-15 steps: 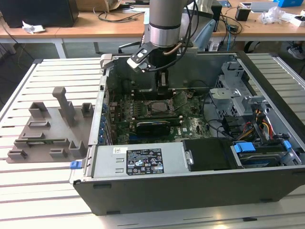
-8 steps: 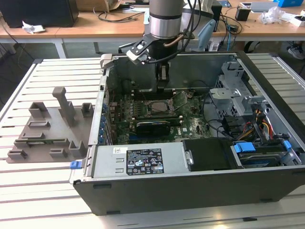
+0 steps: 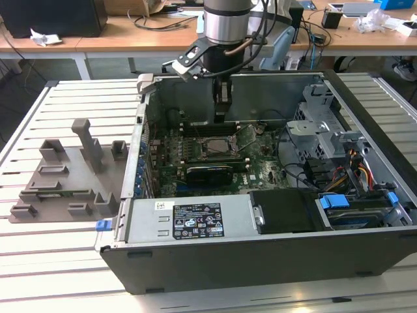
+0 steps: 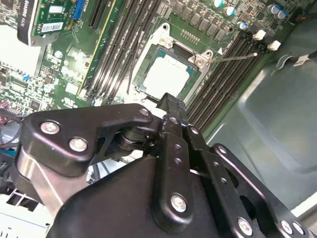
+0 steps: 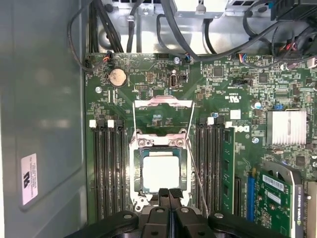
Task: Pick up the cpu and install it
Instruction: 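Place the cpu into insertion slot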
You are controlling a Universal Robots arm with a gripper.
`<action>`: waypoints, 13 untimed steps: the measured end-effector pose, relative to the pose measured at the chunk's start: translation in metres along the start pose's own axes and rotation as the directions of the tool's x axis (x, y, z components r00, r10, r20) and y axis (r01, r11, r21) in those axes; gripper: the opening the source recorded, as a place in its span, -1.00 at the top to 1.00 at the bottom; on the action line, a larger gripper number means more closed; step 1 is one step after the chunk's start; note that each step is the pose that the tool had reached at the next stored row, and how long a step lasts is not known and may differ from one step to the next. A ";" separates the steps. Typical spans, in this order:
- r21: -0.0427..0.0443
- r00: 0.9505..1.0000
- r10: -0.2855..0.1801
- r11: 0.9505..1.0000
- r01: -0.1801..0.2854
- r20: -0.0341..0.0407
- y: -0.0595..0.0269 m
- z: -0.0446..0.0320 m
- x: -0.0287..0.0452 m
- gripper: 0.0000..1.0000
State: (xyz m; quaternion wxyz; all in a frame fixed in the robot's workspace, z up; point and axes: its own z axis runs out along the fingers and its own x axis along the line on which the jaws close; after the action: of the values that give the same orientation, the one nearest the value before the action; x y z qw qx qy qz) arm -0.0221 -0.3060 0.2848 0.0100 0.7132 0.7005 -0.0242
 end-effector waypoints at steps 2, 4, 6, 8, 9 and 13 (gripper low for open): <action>0.000 1.000 0.000 1.000 0.000 0.000 -0.0001 -0.0051 -0.0003 0.79; 0.000 1.000 0.000 1.000 0.000 0.000 -0.0002 -0.0093 -0.0005 0.79; 0.000 1.000 0.000 1.000 0.000 0.000 -0.0004 -0.0172 -0.0009 0.79; 0.000 1.000 0.000 1.000 0.000 0.000 -0.0004 -0.0216 -0.0010 0.79; 0.000 1.000 0.000 1.000 0.000 0.000 -0.0004 -0.0218 -0.0011 0.79; 0.000 1.000 0.000 1.000 0.000 0.000 -0.0004 -0.0220 -0.0011 0.79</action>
State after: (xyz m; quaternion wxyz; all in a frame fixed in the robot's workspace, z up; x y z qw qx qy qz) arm -0.0221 -0.3060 0.3068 0.0100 0.7132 0.7005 -0.0242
